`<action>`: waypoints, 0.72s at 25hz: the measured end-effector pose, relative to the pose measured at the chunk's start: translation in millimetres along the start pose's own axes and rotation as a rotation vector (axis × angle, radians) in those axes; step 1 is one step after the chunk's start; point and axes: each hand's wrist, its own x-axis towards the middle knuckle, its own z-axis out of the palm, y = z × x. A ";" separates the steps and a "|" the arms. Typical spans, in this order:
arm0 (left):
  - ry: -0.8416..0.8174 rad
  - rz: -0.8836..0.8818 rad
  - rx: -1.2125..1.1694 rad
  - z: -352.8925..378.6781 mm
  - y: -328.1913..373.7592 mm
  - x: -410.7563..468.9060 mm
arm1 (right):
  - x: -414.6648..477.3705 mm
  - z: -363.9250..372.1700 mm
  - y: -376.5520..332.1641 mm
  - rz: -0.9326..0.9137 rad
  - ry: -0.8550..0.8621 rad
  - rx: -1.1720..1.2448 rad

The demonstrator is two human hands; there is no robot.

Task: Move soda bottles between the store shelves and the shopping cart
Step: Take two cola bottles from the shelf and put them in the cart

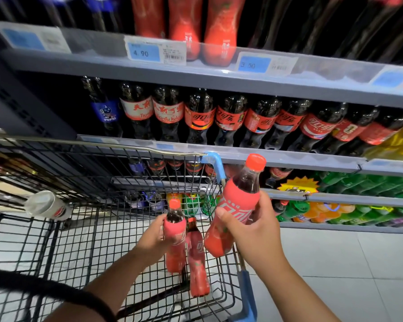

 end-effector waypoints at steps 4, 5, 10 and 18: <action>0.009 0.065 0.021 -16.0 49.7 -28.1 | -0.9 -5.2 -31.2 -0.039 -0.060 0.071; 0.016 0.085 0.009 -19.0 63.0 -36.5 | -2.0 -6.6 -40.3 -0.050 -0.070 0.084; 0.076 0.287 -0.102 -24.0 155.8 -92.9 | -11.0 -17.2 -97.9 -0.129 -0.038 0.152; 0.188 0.711 -0.091 -15.1 290.3 -151.9 | -26.6 -45.9 -178.5 -0.276 0.019 0.146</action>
